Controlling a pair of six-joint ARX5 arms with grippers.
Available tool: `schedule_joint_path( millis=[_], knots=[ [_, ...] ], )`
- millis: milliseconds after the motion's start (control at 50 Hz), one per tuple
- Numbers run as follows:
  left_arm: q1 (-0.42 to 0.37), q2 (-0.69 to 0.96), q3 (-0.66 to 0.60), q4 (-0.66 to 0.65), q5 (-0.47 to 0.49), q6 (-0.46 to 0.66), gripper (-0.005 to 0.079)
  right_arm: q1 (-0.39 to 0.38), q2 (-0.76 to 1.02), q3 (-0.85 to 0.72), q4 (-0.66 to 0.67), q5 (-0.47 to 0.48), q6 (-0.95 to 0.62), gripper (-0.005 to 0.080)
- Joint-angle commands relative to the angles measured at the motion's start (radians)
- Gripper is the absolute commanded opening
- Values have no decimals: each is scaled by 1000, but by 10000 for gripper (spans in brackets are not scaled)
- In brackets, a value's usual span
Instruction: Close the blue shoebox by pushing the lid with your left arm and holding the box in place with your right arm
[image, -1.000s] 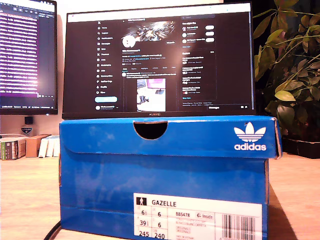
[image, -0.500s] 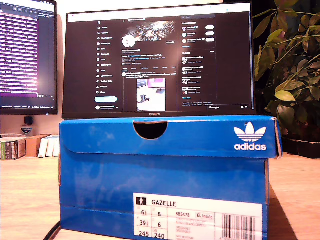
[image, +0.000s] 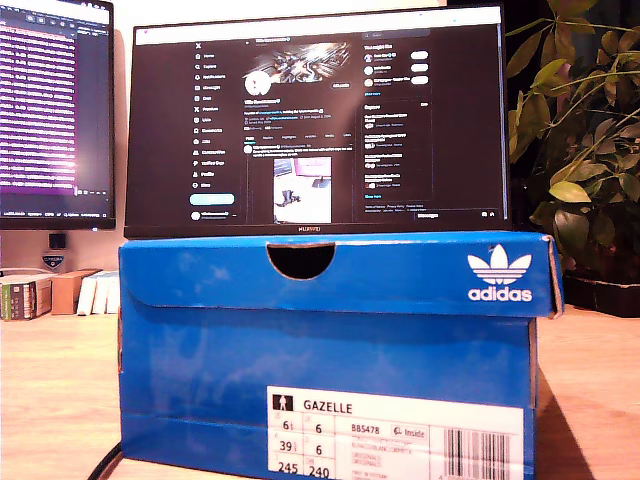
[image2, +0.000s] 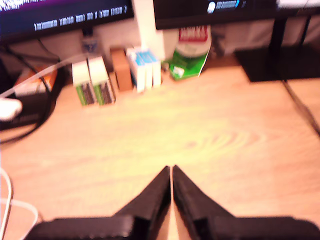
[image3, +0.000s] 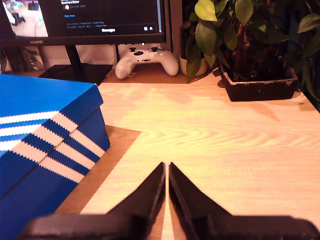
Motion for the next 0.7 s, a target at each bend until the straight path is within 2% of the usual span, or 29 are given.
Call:
schedule_joint_path(
  millis=[0, 420, 680],
  knots=[
    [-11, -23, -24, 9, -4, -3, -18, -1, -6, -22, 3, -2, -3, -11],
    [-19, -202, -74, -82, -23, -11, -18, 0, -6, -61, 11, -11, -10, -11],
    [-25, -198, -84, -105, -34, -13, -18, 7, -6, -61, 4, -10, -46, -11]
  ],
)
